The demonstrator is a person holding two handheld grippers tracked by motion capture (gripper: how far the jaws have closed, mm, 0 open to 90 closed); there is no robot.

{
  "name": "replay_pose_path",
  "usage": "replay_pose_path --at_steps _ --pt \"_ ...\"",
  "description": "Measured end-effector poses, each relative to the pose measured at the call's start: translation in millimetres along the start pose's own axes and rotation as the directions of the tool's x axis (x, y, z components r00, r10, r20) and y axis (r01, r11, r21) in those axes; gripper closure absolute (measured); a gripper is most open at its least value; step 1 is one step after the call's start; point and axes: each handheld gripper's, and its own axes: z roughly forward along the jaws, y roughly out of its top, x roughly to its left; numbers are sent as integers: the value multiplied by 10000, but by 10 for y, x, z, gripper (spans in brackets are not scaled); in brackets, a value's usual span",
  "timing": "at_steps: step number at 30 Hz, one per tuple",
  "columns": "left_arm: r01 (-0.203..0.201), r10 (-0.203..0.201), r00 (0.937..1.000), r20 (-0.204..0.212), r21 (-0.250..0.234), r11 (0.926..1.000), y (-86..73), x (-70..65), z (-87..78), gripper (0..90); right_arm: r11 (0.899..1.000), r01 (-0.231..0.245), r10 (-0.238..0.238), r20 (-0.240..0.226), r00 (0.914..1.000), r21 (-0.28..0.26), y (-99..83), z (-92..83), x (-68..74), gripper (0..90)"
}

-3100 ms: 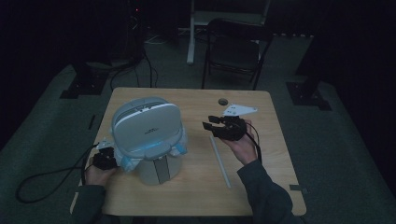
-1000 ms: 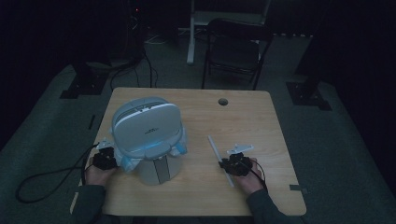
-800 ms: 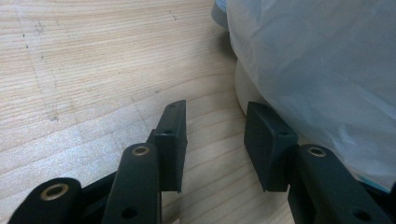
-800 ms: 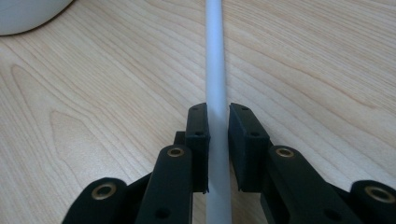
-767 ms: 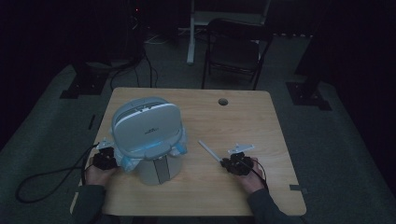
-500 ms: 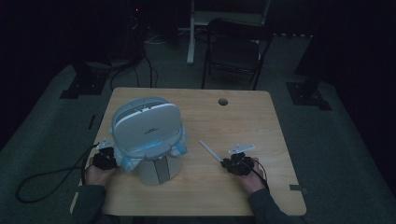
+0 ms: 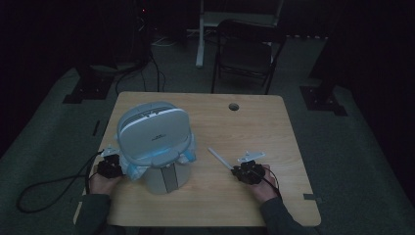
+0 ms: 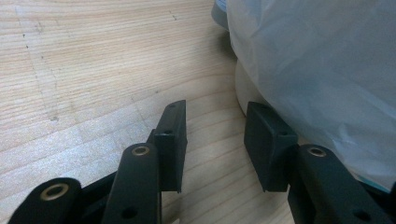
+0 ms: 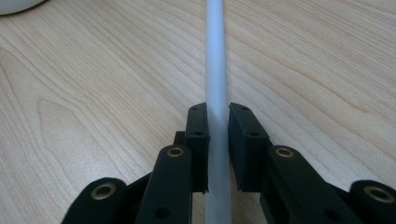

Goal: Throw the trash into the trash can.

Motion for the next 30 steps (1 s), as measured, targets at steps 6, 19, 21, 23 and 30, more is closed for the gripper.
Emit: replay_pose_path --at_steps 6,19,21,23,30 --pt "3 -3 10000 9 -10 10000 0 1 0 602 9999 93 -93 8 10000 106 9 -7 -21 777" --pt "0 0 10000 15 -9 10000 -1 2 0 602 10000 53 -53 -4 10000 -57 55 -54 -31 750" --pt "0 0 10000 13 -7 10000 0 2 0 602 10000 39 -39 -43 10000 -7 13 -76 -35 743" --pt "2 -2 10000 10 -8 10000 0 2 0 602 10000 18 -18 -54 10000 43 -23 -89 -36 735" --pt "2 -2 10000 9 1 10000 -1 1 -1 602 10000 -18 17 127 9999 86 -114 -161 -82 717"
